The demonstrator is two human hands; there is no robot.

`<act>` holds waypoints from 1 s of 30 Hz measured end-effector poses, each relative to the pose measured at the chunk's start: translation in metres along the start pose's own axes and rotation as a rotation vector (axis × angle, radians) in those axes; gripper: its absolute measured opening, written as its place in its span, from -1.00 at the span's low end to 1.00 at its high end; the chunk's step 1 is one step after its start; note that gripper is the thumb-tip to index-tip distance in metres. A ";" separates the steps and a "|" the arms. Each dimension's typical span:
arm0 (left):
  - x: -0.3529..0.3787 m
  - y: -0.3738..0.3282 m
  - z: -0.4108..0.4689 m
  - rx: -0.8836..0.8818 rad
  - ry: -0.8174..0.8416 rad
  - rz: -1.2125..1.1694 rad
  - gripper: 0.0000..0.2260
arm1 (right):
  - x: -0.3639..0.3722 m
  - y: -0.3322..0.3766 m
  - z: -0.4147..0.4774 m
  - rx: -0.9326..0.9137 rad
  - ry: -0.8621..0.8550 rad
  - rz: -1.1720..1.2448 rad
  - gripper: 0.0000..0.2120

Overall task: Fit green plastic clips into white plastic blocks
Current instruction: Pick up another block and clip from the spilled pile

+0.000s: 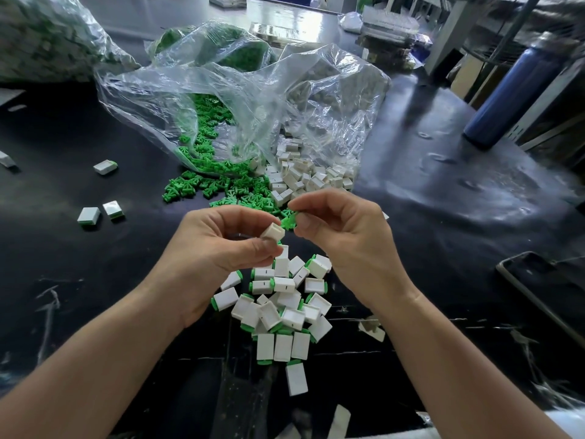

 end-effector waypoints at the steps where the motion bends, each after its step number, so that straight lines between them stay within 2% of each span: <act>1: 0.001 0.000 0.000 0.002 0.005 0.001 -0.78 | 0.000 0.000 0.000 -0.003 0.003 -0.004 -0.72; 9: 0.003 -0.002 0.000 0.003 -0.021 0.073 -0.86 | 0.002 -0.001 -0.001 -0.014 0.048 -0.032 -0.72; 14: 0.003 -0.001 -0.003 0.008 -0.040 0.103 -0.81 | 0.005 -0.002 -0.002 -0.007 0.061 -0.039 -0.74; 25: 0.002 -0.002 -0.004 0.010 -0.044 0.107 -0.86 | 0.007 -0.003 -0.003 0.029 0.082 -0.050 -0.74; 30: 0.004 0.000 -0.004 0.005 -0.039 0.118 -0.80 | 0.006 -0.001 -0.003 0.030 0.085 -0.064 -0.76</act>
Point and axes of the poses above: each hand's wrist, its own z-axis towards the middle knuckle, its own x-axis out of the palm, y = z × x, the point moved 4 cm from there along z, towards the middle knuckle, and after that the axes turned 3 degrees about y, right-handed, at the moved point
